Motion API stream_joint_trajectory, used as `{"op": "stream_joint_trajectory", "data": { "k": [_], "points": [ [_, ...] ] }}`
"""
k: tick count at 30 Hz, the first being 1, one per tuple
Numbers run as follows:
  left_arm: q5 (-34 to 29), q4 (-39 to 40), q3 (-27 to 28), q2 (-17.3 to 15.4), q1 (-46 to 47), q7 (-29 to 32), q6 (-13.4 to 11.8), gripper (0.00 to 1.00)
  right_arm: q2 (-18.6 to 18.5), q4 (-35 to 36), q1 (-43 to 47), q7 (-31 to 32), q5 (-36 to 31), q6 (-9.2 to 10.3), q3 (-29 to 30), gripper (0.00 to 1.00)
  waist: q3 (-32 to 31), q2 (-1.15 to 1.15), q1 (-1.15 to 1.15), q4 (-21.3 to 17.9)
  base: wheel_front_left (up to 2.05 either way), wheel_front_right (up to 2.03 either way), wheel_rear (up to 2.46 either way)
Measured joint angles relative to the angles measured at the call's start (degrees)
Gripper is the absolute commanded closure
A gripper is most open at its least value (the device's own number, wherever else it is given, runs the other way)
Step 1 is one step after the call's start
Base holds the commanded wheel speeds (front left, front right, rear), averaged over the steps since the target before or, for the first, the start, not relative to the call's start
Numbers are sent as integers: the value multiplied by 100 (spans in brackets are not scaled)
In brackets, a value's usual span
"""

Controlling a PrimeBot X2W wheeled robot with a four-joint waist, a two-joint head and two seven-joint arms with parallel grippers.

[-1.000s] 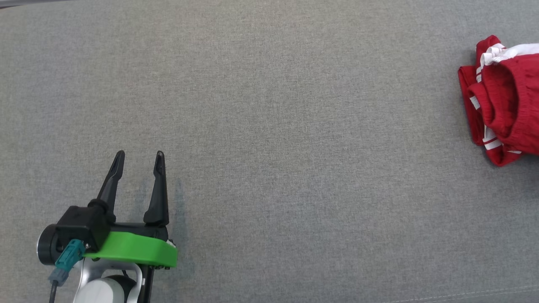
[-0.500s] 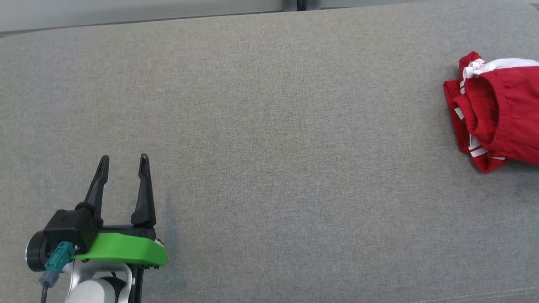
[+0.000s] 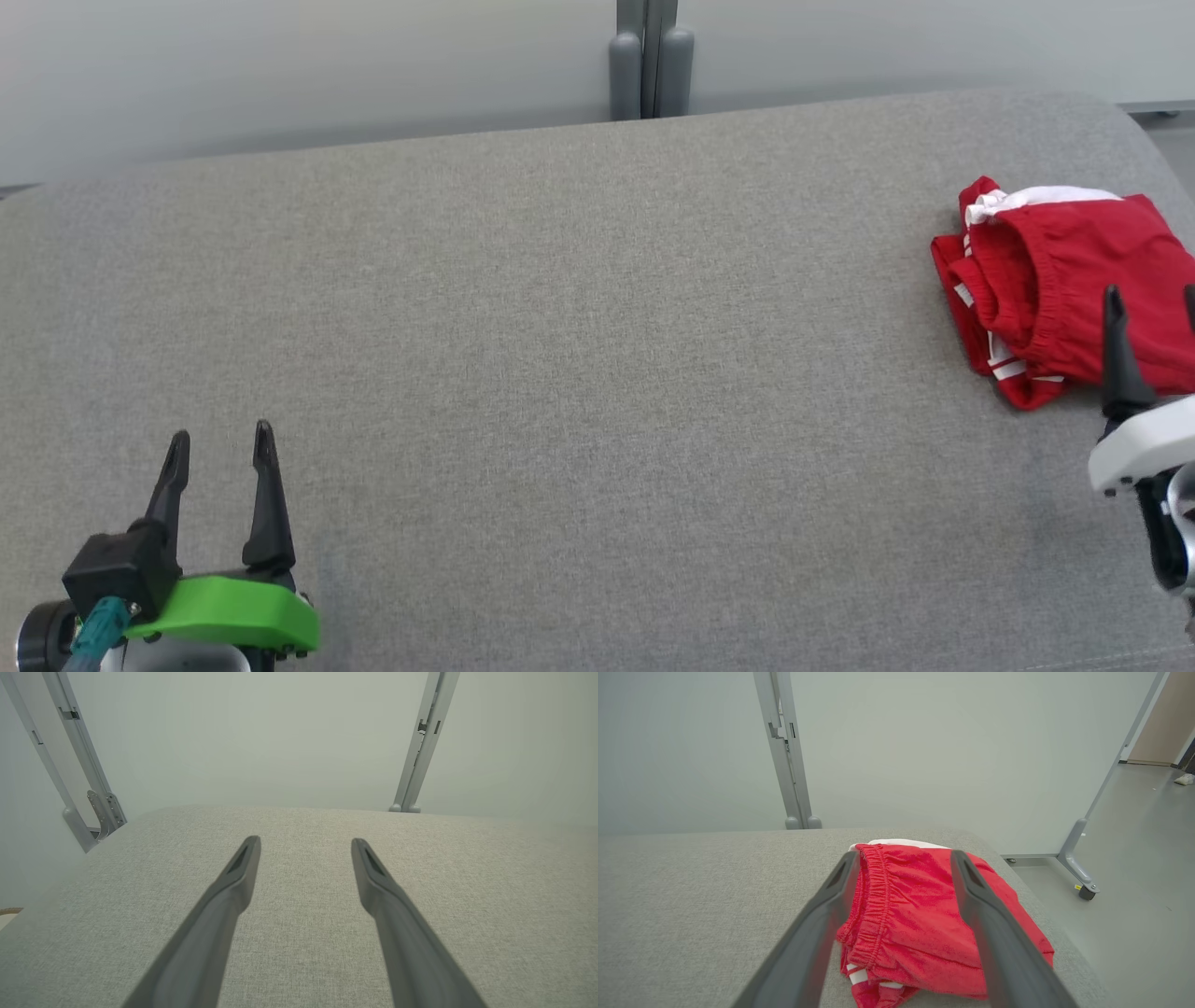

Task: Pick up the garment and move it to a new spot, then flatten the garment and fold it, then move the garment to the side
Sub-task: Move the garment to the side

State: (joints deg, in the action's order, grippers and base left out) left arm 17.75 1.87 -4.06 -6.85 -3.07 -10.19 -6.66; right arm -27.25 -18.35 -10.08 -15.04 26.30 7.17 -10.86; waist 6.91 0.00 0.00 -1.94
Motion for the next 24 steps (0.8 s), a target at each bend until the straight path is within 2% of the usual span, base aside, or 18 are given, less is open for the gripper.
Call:
{"op": "stream_joint_trajectory", "data": {
  "k": [11, 18, 24],
  "points": [
    [23, -313, 3, 29, -359, -54, 0, 0, 499, 280, 869, 9, -535, 1, -122, 0, -486, 0, 0, 76, 0, 0, 0],
    [80, -514, 33, 47, -518, -147, 0, 0, 1088, 603, 945, 29, -873, 0, -342, 0, -534, 0, 0, 189, 0, 0, 0],
    [80, -593, 18, 49, -518, -199, 2, 0, 1256, 693, 1093, 29, -1043, 1, -171, 0, -586, 0, 0, 319, 0, 0, 0]
  ]
}}
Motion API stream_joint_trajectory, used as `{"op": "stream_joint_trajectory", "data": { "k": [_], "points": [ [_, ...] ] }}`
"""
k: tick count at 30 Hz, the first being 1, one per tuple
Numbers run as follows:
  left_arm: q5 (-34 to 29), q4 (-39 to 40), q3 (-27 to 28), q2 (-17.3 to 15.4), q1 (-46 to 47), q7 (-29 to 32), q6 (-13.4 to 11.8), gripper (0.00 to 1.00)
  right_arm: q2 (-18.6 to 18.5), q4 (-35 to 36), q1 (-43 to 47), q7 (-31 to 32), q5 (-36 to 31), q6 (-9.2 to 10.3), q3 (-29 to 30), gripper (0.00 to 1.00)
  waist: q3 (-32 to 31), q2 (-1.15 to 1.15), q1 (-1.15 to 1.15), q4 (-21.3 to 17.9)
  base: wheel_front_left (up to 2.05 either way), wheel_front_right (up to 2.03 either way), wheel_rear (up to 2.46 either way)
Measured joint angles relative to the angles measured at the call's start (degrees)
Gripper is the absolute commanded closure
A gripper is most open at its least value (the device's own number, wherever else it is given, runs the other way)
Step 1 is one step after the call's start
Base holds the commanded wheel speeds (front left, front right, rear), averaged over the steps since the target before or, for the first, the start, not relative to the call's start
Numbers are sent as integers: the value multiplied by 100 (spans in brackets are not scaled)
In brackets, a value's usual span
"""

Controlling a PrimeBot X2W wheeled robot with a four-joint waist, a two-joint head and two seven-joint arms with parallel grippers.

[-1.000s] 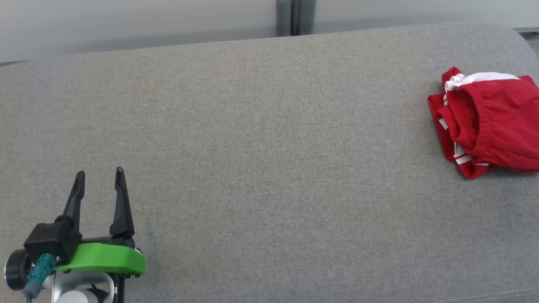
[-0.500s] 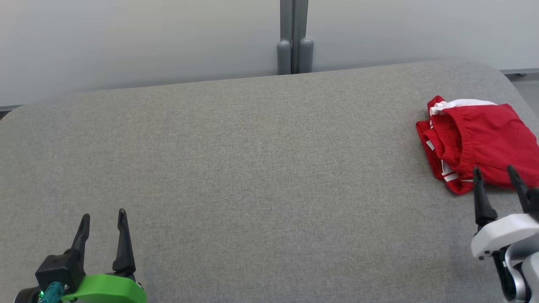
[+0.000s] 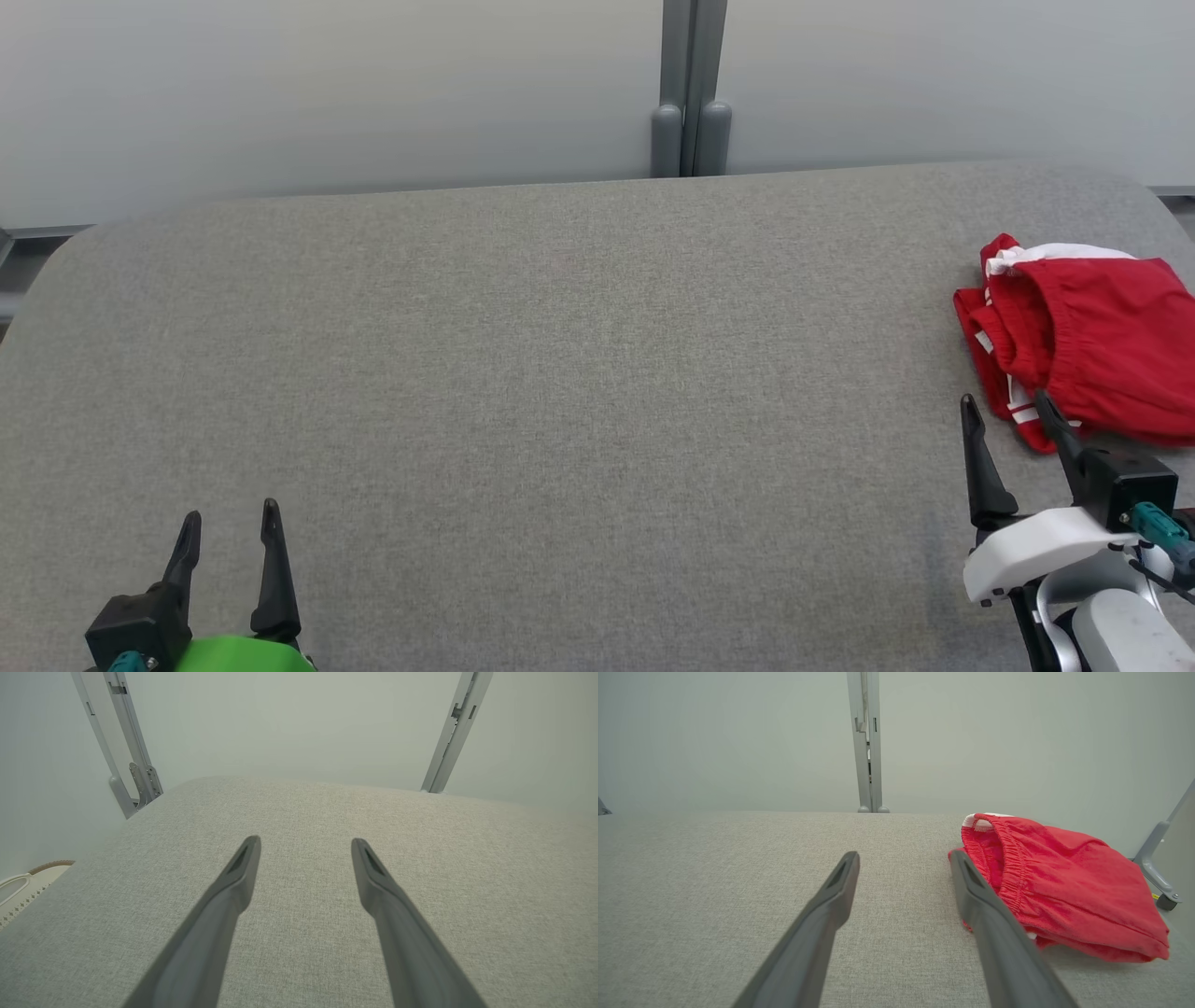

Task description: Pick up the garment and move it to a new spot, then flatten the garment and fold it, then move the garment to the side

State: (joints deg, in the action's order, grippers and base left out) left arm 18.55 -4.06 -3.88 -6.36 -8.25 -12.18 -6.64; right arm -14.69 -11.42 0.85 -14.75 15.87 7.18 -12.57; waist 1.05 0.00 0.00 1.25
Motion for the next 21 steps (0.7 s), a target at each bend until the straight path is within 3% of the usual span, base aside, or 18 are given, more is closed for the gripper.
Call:
{"op": "stream_joint_trajectory", "data": {
  "k": [9, 10, 21],
  "points": [
    [93, -103, 54, 11, -3, -56, 8, 0, 172, 36, 109, 0, -305, 0, 234, 0, -95, 0, 0, 50, 0, 0, 0],
    [94, -105, 60, 21, -3, -57, 8, 100, 192, 47, 113, 0, -327, 0, 258, 100, -100, 0, 0, 50, 0, 0, 0],
    [260, -542, -3, 201, -34, 12, 16, 100, 475, -325, 396, 43, -151, -60, 212, 100, -105, 0, 0, 42, 0, 0, 0]
  ]
}}
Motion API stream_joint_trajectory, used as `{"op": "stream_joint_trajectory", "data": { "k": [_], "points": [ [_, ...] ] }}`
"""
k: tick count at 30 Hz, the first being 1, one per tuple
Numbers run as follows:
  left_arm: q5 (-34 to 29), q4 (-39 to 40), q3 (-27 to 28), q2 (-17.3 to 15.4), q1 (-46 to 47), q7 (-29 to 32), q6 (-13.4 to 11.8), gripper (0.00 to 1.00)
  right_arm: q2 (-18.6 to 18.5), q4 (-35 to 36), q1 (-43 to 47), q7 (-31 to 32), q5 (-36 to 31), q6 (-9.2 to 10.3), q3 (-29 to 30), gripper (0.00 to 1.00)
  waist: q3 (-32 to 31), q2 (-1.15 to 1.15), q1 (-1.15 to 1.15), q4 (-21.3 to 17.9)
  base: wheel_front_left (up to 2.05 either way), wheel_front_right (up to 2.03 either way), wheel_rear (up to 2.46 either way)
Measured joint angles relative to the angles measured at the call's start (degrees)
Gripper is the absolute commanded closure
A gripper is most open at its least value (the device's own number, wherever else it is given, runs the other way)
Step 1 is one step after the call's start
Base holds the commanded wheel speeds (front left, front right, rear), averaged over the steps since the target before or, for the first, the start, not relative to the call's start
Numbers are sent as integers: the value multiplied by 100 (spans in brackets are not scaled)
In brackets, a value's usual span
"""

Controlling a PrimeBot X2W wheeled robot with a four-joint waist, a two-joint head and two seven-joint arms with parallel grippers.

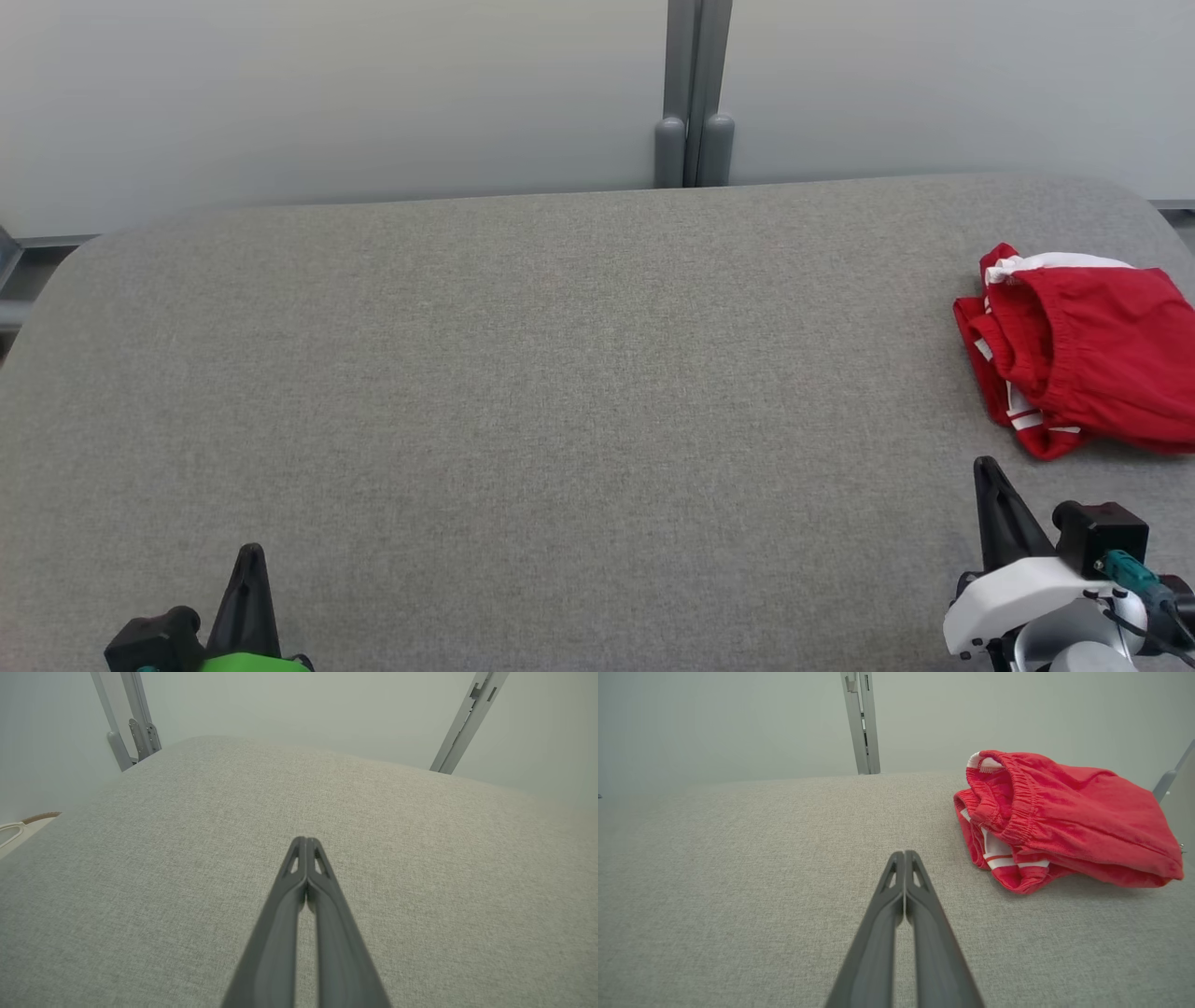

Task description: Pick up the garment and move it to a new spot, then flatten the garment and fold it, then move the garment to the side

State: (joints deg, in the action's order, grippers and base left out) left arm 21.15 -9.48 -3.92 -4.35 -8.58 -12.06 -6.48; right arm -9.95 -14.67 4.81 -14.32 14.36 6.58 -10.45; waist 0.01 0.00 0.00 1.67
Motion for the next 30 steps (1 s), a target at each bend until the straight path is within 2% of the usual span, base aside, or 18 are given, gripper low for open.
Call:
{"op": "stream_joint_trajectory", "data": {
  "k": [30],
  "points": [
    [2175, -166, 282, 48, 262, 630, 367, 100, 252, 12, -204, 660, 2437, -316, 557, 100, -3, 0, 0, -51, 0, 0, 0]
  ]
}}
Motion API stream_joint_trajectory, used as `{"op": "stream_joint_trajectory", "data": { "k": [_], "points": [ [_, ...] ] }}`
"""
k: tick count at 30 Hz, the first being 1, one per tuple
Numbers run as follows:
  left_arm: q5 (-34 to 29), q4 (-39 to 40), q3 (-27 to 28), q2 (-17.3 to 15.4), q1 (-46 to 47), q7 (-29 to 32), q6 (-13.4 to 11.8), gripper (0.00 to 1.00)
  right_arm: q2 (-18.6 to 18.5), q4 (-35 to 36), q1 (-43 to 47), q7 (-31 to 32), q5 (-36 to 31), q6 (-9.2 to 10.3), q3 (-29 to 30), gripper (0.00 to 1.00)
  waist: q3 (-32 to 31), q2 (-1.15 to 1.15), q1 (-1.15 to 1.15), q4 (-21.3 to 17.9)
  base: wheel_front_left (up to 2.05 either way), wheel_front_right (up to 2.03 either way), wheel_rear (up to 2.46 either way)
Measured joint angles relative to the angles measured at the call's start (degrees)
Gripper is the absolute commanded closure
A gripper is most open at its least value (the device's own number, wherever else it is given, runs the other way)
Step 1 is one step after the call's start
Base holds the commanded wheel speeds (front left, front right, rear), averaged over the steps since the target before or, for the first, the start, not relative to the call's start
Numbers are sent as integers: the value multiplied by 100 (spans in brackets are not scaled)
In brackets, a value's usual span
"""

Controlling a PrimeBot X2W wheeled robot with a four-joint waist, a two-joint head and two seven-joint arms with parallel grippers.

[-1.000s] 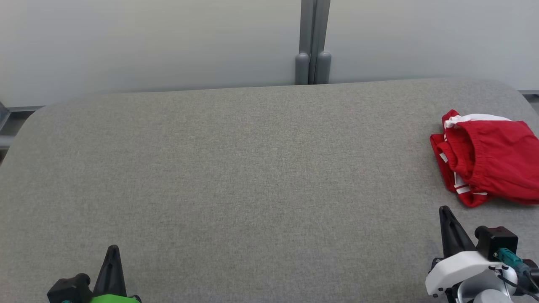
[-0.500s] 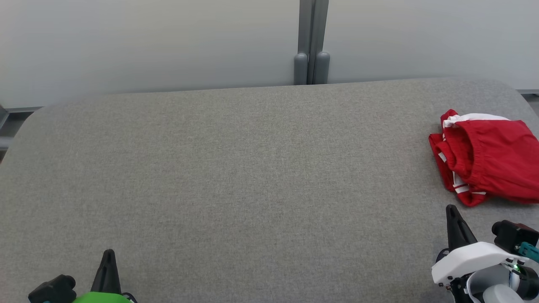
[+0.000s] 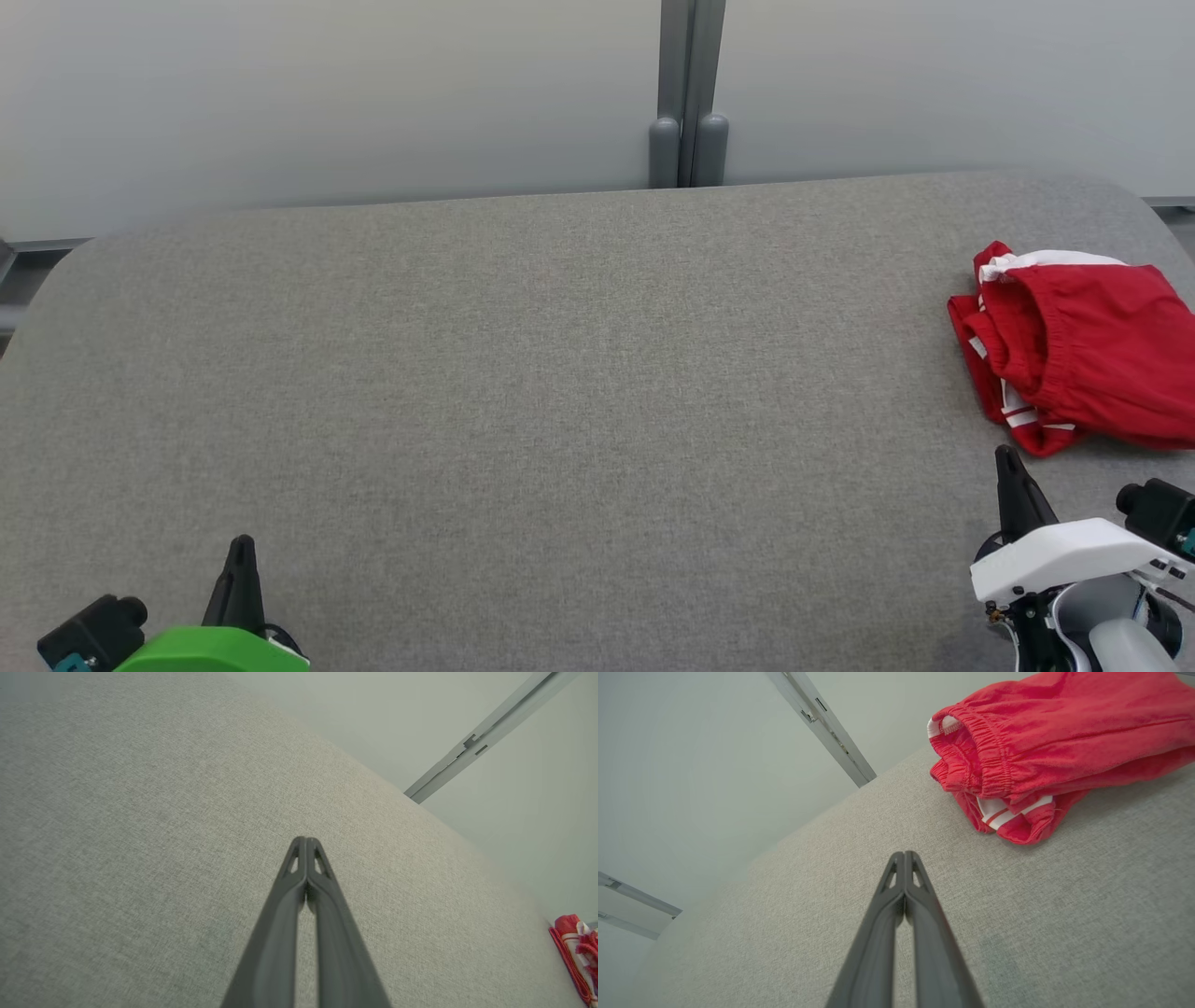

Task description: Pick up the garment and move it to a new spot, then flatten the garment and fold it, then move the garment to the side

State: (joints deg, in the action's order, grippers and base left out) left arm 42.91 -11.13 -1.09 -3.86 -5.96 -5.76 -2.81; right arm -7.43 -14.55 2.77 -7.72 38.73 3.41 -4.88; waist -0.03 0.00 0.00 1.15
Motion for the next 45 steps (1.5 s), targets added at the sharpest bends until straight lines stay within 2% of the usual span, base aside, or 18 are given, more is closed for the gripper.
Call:
{"op": "stream_joint_trajectory", "data": {
  "k": [45],
  "points": [
    [3171, -136, 422, 111, 608, 831, 454, 100, 343, 89, -369, 893, 3463, -492, 832, 100, 0, 0, 0, -76, 0, 0, 0]
  ]
}}
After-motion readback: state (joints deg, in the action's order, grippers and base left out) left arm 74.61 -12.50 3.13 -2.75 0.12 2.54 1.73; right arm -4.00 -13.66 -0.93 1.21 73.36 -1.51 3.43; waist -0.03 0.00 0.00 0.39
